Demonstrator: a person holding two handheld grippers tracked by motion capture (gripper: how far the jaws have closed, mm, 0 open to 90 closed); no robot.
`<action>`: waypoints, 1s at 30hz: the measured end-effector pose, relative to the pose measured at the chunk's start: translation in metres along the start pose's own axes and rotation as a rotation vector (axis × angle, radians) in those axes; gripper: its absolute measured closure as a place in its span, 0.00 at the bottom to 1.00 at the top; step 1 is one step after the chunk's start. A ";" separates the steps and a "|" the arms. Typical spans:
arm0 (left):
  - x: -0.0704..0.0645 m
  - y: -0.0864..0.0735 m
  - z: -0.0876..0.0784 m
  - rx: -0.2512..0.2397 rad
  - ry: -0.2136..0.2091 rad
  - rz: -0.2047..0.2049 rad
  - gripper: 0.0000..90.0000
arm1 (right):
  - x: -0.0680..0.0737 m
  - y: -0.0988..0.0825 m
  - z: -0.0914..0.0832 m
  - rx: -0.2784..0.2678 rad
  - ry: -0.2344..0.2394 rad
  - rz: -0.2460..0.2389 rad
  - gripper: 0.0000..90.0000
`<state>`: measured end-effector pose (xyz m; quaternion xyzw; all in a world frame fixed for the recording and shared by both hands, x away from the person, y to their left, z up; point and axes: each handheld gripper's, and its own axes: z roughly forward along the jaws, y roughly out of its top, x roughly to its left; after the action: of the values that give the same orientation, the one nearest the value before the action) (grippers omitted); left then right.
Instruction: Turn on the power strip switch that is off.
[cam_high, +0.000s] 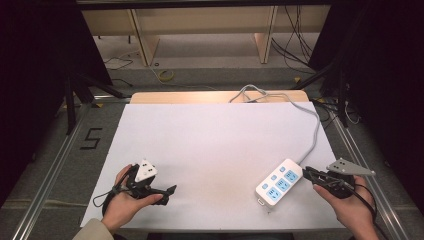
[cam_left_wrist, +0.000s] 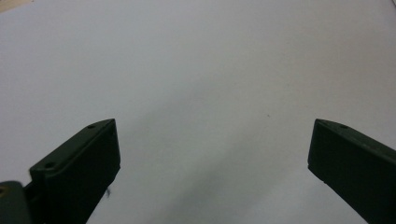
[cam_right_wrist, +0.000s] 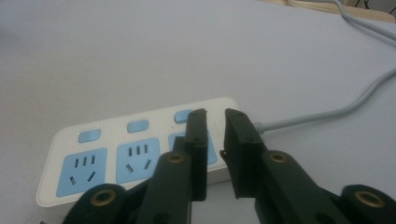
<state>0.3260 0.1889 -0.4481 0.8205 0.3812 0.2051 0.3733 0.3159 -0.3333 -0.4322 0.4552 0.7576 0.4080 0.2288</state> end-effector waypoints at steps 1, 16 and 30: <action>0.000 0.000 0.000 0.001 0.000 0.001 0.02 | 0.000 0.001 0.000 0.004 -0.001 0.000 0.96; -0.002 0.001 0.000 -0.007 0.015 0.010 0.04 | 0.003 0.012 0.002 0.060 0.022 -0.033 1.00; -0.005 0.002 0.003 0.013 0.011 0.017 0.05 | 0.005 0.021 0.007 0.092 0.035 -0.041 1.00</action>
<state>0.3255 0.1834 -0.4489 0.8250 0.3777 0.2103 0.3641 0.3290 -0.3209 -0.4188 0.4425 0.7886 0.3758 0.2029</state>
